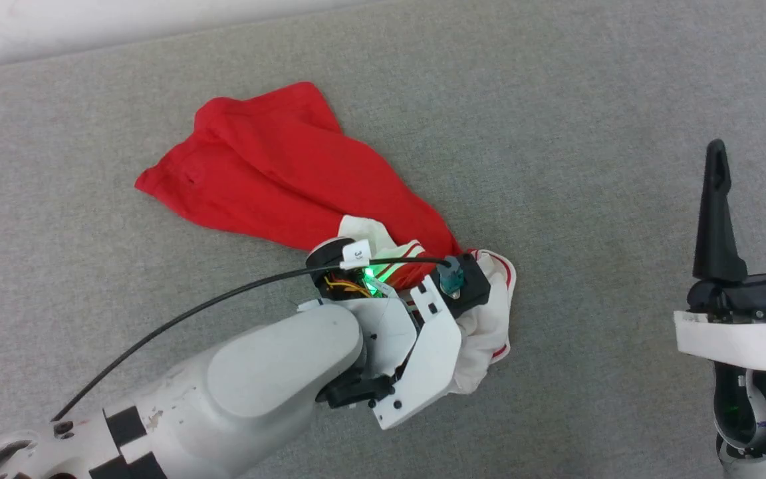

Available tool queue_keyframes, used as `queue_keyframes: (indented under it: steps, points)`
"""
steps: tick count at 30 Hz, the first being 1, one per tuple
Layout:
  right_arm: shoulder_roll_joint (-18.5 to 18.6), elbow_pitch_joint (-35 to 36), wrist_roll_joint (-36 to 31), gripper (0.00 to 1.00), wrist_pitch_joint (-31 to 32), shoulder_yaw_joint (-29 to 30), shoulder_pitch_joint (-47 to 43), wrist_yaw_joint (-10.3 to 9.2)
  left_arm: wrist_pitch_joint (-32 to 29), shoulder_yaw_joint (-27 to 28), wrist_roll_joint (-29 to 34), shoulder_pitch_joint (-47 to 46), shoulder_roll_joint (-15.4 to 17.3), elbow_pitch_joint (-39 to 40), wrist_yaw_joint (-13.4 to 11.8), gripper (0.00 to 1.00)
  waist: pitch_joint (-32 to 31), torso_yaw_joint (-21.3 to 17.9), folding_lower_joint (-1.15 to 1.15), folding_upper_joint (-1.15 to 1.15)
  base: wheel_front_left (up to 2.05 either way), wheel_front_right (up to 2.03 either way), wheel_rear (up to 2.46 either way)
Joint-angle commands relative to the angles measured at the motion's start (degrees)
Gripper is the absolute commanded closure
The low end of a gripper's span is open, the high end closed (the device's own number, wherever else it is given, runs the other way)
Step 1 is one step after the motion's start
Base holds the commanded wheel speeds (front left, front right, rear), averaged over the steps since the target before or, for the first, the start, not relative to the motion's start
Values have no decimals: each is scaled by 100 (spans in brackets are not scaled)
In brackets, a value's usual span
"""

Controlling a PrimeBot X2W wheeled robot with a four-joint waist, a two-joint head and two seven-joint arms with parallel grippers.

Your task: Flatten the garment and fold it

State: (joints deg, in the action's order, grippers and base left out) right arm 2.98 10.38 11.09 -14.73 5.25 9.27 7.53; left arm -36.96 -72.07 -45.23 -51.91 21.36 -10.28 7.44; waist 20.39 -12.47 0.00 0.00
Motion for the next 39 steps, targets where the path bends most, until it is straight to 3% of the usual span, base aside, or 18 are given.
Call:
queue_keyframes:
  steps: [1, 2, 10, 13, 18, 23, 24, 30, 35, 39]
  points:
    - [-11, -16, 1, 0, -27, 29, 10, -4, 44, -128, 99, 241, 30, -154, 4, 73, -122, 94, 0, 0, 0, 0, 0]
    - [-11, -25, -17, 0, -27, 41, -19, -4, 229, -128, 175, 200, 11, -171, 4, 0, -185, 128, 0, 0, 0, 0, 0]
    - [-11, -84, -155, 0, -27, 120, -442, -4, 2777, 92, 474, -167, -23, -637, -24, 0, -875, 481, 0, 0, 0, 0, 0]
    - [-11, -85, -201, 0, -27, 143, -582, -4, 3639, 403, 673, -109, -17, -681, -364, 0, -1085, 636, 0, 0, 0, 0, 0]
    - [-11, -76, -272, 0, -27, 156, -730, -4, 4884, 996, 897, 193, 104, -546, -1214, 0, -1311, 862, 0, 0, 0, 0, 0]
    - [-11, -74, -311, 0, -27, 182, -812, -4, 5188, 1879, 1273, 800, 287, -137, -2241, 0, -1438, 1014, 0, 0, 0, 0, 0]
    - [-11, -74, -311, 0, -27, 182, -812, -4, 5188, 1879, 1273, 800, 287, -137, -2241, 0, -1438, 1014, 0, 0, 0, 0, 0]
    - [-11, -69, -309, 0, -27, 237, -885, -4, 5194, 3566, 2063, 2227, 355, 903, -3091, 0, -1486, 1121, 0, 0, 0, 0, 0]
    - [-11, -108, -275, 0, -27, 260, -928, -4, 5195, 4790, 2562, 3514, 76, 1338, -3233, 0, -1539, 1152, 0, 0, 0, 0, 0]
    - [-11, -184, -222, 0, -27, 255, -983, -4, 5195, 5436, 2877, 4291, -219, 1314, -3050, 0, -1588, 1183, 0, 0, 0, 0, 0]
